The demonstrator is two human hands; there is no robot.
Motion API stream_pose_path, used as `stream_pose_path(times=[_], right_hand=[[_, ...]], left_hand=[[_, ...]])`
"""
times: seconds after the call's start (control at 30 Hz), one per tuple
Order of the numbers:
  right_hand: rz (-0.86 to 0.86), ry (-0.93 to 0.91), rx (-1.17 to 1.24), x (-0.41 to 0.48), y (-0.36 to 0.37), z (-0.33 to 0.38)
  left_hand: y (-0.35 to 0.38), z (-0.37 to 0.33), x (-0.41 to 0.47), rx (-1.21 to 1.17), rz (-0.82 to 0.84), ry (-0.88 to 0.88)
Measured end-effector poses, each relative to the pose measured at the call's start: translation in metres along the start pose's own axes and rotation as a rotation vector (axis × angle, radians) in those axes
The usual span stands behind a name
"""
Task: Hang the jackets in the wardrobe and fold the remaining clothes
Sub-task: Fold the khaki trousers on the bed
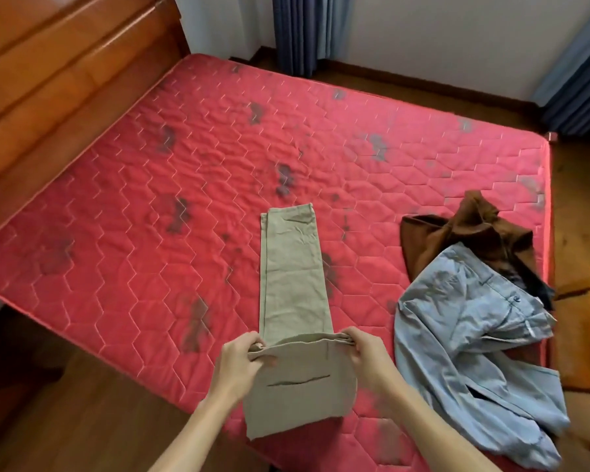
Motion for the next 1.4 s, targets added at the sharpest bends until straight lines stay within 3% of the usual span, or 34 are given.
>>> stream_pose_path(times=[0.33,0.5,0.63,0.8,1.2,1.4], right_hand=[[-0.068,0.107,0.053,0.214,0.051,-0.022],[-0.011,0.075,-0.267,0.262,0.111,-0.06],[0.087,-0.182,-0.569,0.224,0.183,-0.073],[0.159,-0.219,-0.637,0.165,0.223,-0.114],[0.184,-0.11,-0.717,0.068,0.225,-0.155],[0.063,0.027,-0.529,0.027,0.213,-0.164]], left_hand=[[0.036,0.041,0.232,-0.048,-0.129,-0.046],[0.096,0.089,0.278,0.182,-0.168,-0.078],[0.159,0.11,0.238,0.532,-0.096,0.119],[0.2,0.15,0.174,0.677,0.007,0.241],[0.199,0.218,0.041,0.742,0.054,-0.087],[0.196,0.219,0.01,0.64,-0.016,-0.256]])
Point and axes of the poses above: each hand's wrist, its own x-axis towards the middle knuckle, its own y-axis out of the palm, z = x × y, the point moved 9 cm from there along x, towards the middle knuckle, and after that the axes turned 7 degrees about -z, right-handed, at the moved point
